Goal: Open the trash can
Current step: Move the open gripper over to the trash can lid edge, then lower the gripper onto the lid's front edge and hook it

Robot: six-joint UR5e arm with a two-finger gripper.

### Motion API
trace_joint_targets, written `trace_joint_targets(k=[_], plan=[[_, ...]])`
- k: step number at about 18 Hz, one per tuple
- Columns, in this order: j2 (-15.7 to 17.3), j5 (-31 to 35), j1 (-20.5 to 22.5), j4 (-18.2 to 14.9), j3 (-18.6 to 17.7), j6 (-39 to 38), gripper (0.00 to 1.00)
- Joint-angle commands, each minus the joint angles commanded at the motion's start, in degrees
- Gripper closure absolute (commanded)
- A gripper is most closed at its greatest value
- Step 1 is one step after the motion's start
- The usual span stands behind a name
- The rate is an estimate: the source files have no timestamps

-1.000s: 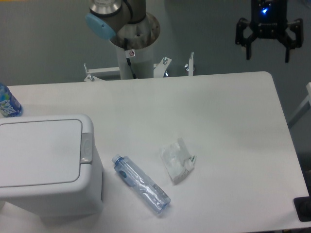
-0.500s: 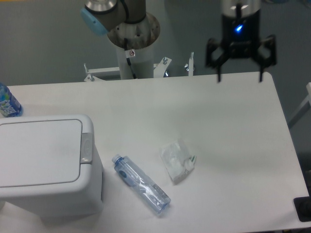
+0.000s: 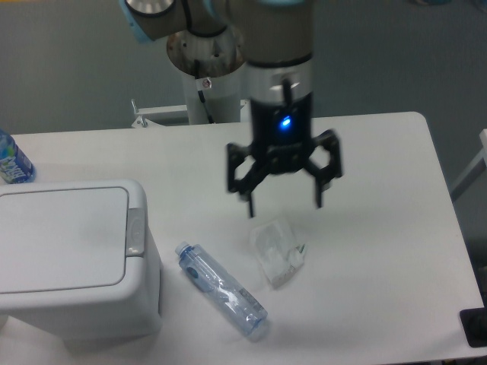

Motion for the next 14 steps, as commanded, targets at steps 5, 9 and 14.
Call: trace_joint_targets(k=[5,9,14], plan=[[-0.18,-0.88,-3.34,-0.09,-0.79,-2.20,0.00],[-0.09,-0.88,-4.93,-0.09,-1.32,-2.20,0.00],[-0.09,-0.97,-6.16,-0.09,-2.81,-2.11,0.00]])
